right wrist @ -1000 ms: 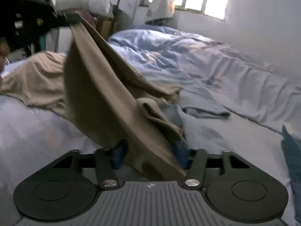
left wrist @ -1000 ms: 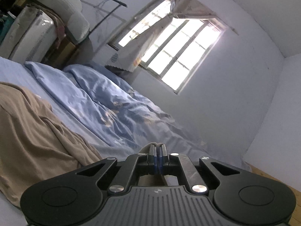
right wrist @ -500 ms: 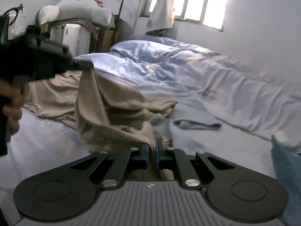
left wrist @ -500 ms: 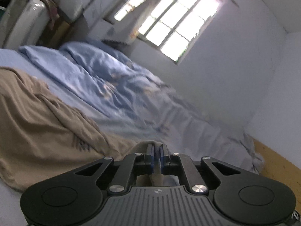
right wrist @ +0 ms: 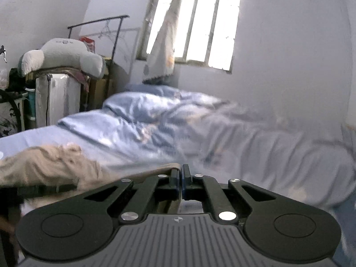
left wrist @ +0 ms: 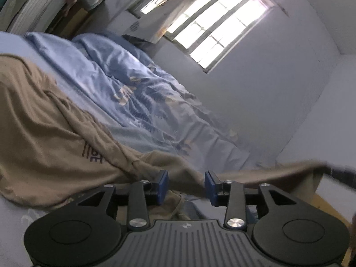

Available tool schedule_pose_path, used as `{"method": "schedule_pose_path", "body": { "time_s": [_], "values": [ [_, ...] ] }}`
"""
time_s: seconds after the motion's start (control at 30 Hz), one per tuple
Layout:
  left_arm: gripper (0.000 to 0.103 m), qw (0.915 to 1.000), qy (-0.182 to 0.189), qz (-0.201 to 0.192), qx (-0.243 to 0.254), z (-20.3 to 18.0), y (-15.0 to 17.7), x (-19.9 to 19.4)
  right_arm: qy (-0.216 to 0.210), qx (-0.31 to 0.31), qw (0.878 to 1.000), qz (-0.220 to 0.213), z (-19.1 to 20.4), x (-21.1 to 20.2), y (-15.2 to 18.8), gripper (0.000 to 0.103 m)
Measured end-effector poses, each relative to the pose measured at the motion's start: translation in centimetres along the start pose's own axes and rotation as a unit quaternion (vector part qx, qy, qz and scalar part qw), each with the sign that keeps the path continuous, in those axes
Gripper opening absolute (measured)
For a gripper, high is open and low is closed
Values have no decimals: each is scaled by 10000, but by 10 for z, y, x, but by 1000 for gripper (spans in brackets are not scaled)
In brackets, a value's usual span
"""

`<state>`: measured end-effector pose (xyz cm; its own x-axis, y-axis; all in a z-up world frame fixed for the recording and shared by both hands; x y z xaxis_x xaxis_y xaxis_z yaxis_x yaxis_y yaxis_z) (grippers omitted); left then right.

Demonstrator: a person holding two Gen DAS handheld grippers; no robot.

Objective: Fold clothes
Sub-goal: 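Lift the beige shirt with both grippers and shake it out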

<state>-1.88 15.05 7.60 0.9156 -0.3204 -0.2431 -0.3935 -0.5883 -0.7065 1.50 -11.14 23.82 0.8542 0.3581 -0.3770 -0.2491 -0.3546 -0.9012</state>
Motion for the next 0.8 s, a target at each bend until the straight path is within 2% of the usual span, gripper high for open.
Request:
{"method": "schedule_pose_path", "body": {
  "time_s": [0.2, 0.37, 0.4, 0.47, 0.53, 0.6, 0.63, 0.67, 0.8],
  "values": [
    [35, 9996, -213, 140, -155, 16, -5, 2, 76, -790, 9968, 28, 19, 49, -83, 2],
    [35, 9992, -234, 208, -261, 29, -8, 1, 15, -1783, 9836, 252, 62, 120, -146, 1],
    [35, 9992, -250, 200, -248, 32, -10, 0, 120, -1917, 9812, 184, 70, 135, -161, 1],
    [35, 9992, -273, 130, -242, 36, -14, -3, 564, -1882, 9800, -307, 81, 155, -197, 1],
    [35, 9993, -286, 55, -250, 41, -19, -7, 1101, -1372, 9800, -925, 82, 166, -233, 3],
    [35, 9992, -356, 47, -183, 46, -23, -10, 1472, -876, 9791, -1094, 83, 181, -254, 26],
    [35, 9992, -367, 58, -134, 47, -23, -11, 1565, -708, 9794, -1064, 84, 187, -257, 53],
    [35, 9993, -359, 89, -86, 47, -24, -12, 1553, -586, 9808, -1023, 87, 193, -255, 70],
    [35, 9994, -233, 242, 19, 45, -23, -13, 1081, -696, 9893, -687, 107, 207, -219, 71]
  ]
}}
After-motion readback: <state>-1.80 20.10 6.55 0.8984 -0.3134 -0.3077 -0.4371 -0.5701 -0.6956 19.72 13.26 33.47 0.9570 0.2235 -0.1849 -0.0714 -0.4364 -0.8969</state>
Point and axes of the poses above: each gripper's, at about its wrist camera, not at the fingertips, and x roughly the way its jaws point, z to its left, y to its underside, the point moved 5 cm from there along x, roughly the way its jaws point, and after that the axes turned 6 degrees about z, right-handed, at the moved point
